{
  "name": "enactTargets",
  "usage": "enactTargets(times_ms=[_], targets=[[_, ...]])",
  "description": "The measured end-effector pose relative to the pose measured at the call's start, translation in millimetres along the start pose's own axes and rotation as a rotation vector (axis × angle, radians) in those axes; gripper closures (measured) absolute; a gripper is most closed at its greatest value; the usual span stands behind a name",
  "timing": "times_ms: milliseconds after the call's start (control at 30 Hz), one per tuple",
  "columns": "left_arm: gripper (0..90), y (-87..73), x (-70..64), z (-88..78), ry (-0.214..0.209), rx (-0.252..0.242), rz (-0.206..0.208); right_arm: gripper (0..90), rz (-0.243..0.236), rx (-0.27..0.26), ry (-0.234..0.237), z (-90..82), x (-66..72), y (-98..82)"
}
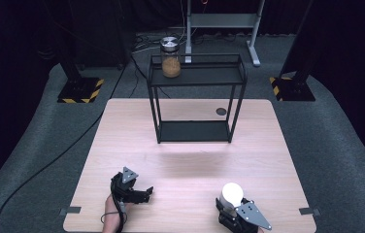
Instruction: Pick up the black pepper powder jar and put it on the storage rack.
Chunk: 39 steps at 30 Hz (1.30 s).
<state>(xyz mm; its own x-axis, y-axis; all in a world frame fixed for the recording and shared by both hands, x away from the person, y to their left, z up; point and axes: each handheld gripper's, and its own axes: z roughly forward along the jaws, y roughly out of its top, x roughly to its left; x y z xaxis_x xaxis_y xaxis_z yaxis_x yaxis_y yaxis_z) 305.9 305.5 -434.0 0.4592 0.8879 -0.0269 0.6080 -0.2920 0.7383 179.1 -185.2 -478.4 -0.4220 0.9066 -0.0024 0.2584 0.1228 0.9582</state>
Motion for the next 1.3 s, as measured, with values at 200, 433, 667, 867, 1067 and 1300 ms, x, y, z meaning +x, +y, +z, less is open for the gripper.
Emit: enactTargets(times_ms=[200,433,667,867,1067,1300], targets=[[0.5,1.6,-4.5,1.0,0.017,0.009,0.017,30.2,0.012,-0.007,0.011,-5.8,-5.2,6.3],[0.3,1.8,-5.3,1.2,0.020,0.010,0.019,30.2,0.012,-0.012,0.014,-7.6,-8.5,14.2],[0.2,2.3,-5.6,1.8,0.019,0.010,0.021,30.1,0.000,-0.025,0.004,-10.6,-11.0,25.8],[0.3,2.3,-5.7,1.8,0.019,0.010,0.023,30.1,0.020,-0.042,0.025,-13.4,-20.7,36.2],[0.3,2.4,-5.4,1.8,0.017,0.010,0.026,30.1,0.011,-0.057,0.019,-15.7,-23.4,45.0],[0.4,2.3,-5.5,1.7,0.016,0.010,0.028,30.1,-0.010,-0.057,0.013,-16.7,-24.7,55.2]])
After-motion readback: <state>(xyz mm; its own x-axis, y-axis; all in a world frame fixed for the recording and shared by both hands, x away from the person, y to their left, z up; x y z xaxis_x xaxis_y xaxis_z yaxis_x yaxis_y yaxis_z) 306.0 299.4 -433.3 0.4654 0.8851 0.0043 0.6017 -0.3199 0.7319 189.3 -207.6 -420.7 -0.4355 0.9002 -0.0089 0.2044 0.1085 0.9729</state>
